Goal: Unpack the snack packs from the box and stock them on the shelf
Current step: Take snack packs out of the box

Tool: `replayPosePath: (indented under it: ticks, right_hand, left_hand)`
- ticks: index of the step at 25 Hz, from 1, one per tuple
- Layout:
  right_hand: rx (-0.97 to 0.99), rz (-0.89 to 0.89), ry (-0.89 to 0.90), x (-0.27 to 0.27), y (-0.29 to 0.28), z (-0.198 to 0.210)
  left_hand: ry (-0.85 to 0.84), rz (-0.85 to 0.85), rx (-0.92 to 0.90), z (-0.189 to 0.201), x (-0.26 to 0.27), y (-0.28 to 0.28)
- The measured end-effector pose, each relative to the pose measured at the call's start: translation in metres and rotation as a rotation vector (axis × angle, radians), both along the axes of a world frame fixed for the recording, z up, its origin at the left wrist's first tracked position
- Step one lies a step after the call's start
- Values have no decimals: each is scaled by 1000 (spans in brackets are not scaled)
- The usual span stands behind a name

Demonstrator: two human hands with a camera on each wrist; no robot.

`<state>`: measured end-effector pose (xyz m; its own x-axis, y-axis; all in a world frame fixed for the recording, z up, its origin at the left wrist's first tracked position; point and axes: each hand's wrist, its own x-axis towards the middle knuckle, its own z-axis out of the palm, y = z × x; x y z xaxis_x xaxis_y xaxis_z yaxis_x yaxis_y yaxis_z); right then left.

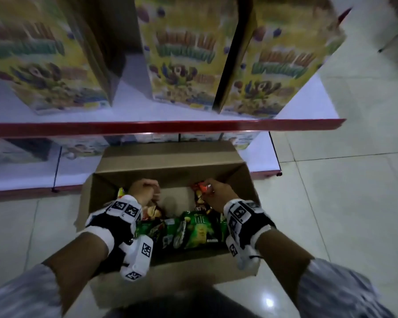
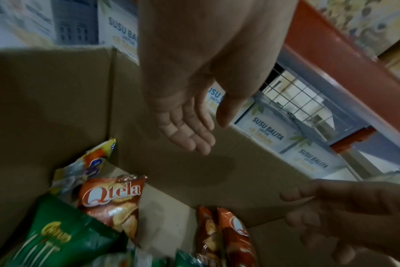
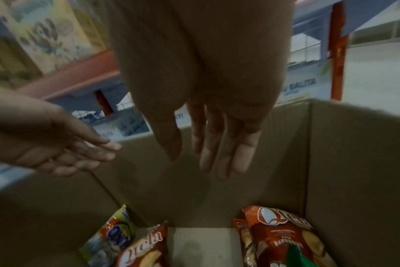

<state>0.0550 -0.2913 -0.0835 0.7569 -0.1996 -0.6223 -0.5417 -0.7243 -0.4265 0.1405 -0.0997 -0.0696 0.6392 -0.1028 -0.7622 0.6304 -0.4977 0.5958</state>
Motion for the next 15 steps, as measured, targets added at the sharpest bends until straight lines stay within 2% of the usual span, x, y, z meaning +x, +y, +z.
replayPosePath:
  ticks: [4, 7, 10, 13, 15]
  right_hand:
    - [-130, 357, 188, 35, 4, -93]
    - [-141, 445, 218, 45, 9, -155]
    - [-307, 506, 140, 38, 13, -204]
    - [-415, 623, 283, 48, 9, -232]
    - [-294, 633, 416, 57, 6, -230]
  left_hand:
    - [-3, -105, 14, -74, 24, 8]
    - [-10, -240, 35, -120, 34, 10]
    - [-127, -394, 92, -154, 39, 12]
    - [-214, -465, 111, -167, 41, 11]
    - [-223, -443, 76, -162, 41, 10]
